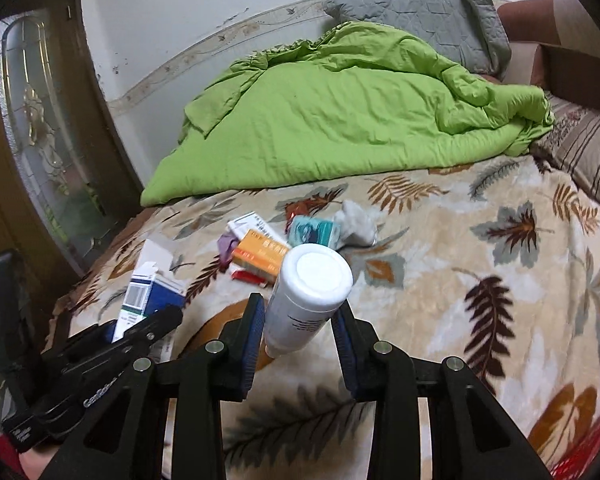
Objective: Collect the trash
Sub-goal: 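Carry the box and bottle in both grippers to the red basket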
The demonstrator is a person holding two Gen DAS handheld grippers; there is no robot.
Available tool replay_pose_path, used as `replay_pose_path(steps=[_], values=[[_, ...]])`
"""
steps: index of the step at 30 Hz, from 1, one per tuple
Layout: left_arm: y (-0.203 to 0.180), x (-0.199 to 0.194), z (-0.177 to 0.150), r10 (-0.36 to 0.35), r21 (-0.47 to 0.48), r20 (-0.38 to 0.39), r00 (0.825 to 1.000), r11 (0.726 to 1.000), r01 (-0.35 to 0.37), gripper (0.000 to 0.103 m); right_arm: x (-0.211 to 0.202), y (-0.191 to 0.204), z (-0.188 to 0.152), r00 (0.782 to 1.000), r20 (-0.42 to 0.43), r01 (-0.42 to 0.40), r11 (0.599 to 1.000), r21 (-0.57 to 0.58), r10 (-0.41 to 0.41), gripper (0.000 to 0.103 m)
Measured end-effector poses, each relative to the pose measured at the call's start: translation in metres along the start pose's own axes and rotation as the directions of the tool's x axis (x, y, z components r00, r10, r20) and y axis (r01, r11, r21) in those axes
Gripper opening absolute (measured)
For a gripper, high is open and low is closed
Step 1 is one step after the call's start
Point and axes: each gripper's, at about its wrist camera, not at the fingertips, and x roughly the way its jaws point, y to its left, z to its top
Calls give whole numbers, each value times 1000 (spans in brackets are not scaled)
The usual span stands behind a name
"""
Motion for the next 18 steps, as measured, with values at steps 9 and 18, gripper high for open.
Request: replay_pose_path(steps=[9, 18], values=[[-17, 1, -4, 75, 93, 37, 997, 993, -78, 32, -5, -3, -5, 1000, 4, -18, 1000, 16, 18, 36], [-23, 2, -5, 98, 135, 51, 994, 985, -104, 32, -3, -3, -6, 1000, -1, -21, 1000, 15, 22, 36]])
